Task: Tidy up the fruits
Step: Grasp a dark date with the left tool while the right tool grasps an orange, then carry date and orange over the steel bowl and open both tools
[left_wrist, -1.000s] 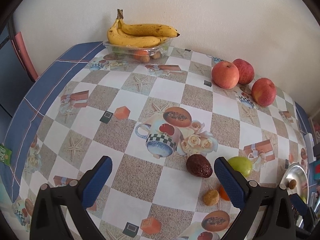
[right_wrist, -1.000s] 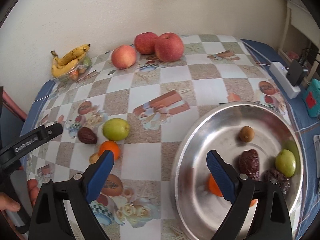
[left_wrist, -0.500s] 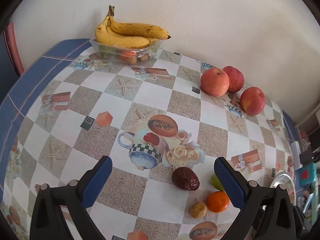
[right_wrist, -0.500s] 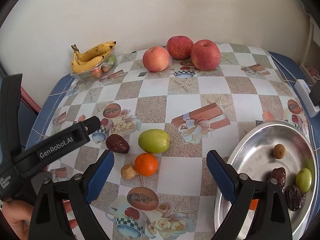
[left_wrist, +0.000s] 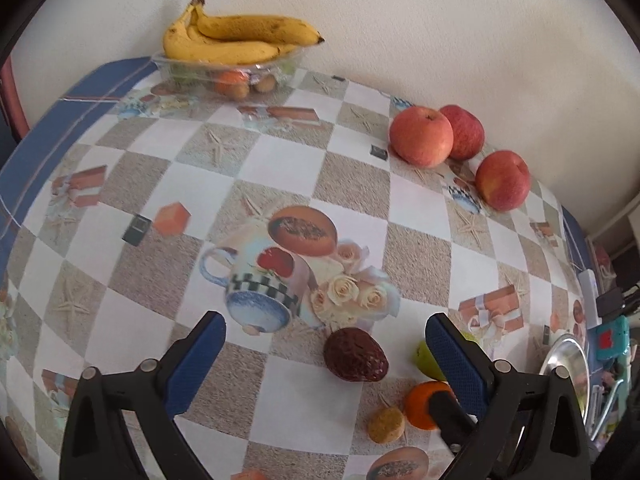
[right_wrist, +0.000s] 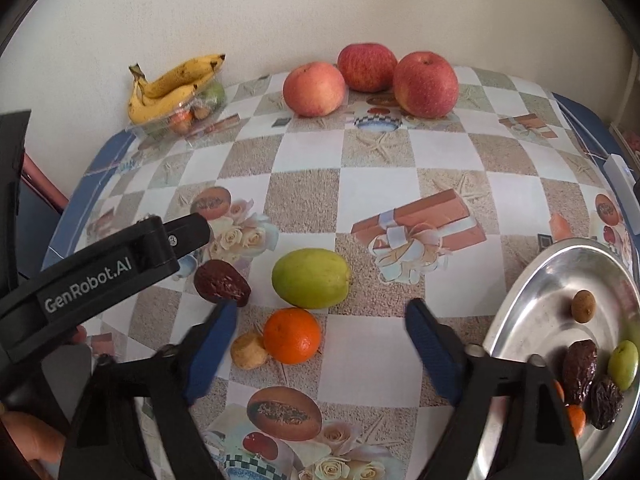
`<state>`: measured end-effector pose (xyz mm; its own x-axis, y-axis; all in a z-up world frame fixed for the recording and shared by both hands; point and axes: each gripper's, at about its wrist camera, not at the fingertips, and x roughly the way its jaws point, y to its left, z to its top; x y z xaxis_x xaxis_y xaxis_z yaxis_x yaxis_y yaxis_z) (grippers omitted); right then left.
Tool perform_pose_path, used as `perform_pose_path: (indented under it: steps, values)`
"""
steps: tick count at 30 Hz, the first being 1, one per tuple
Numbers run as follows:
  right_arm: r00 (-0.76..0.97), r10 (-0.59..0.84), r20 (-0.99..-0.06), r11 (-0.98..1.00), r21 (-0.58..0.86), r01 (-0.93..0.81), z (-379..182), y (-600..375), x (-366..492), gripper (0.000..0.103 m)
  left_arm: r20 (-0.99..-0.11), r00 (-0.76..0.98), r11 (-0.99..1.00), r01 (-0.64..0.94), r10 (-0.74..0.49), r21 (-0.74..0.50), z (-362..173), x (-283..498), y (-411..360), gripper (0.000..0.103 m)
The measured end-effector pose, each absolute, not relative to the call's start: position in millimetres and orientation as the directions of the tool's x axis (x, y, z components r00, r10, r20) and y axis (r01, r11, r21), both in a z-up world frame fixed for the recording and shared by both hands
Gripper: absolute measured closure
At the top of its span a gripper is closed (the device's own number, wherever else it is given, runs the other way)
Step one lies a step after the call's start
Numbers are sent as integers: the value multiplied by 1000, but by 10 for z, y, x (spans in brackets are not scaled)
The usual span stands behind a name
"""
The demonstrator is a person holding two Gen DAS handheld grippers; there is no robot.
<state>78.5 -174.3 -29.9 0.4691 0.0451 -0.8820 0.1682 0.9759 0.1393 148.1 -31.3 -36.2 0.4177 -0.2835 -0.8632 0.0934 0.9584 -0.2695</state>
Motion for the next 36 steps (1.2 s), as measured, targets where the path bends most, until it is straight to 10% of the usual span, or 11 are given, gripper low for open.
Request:
perform_pose_path:
  steps: [9, 14, 36]
  values:
    - [416, 71, -906, 983, 135, 126, -516, -1624, 816, 47, -891, 357, 959, 143, -280, -244, -562, 1438, -492, 24]
    - [420, 105, -901, 981, 162, 103, -494, -1597, 809, 64, -893, 311, 944, 164, -326, -287, -603, 1436, -526, 57]
    - [414, 62, -908, 976, 141, 163, -322, -1761, 628, 66, -828, 394, 916, 121, -399, -384, -143, 1369, -279, 58]
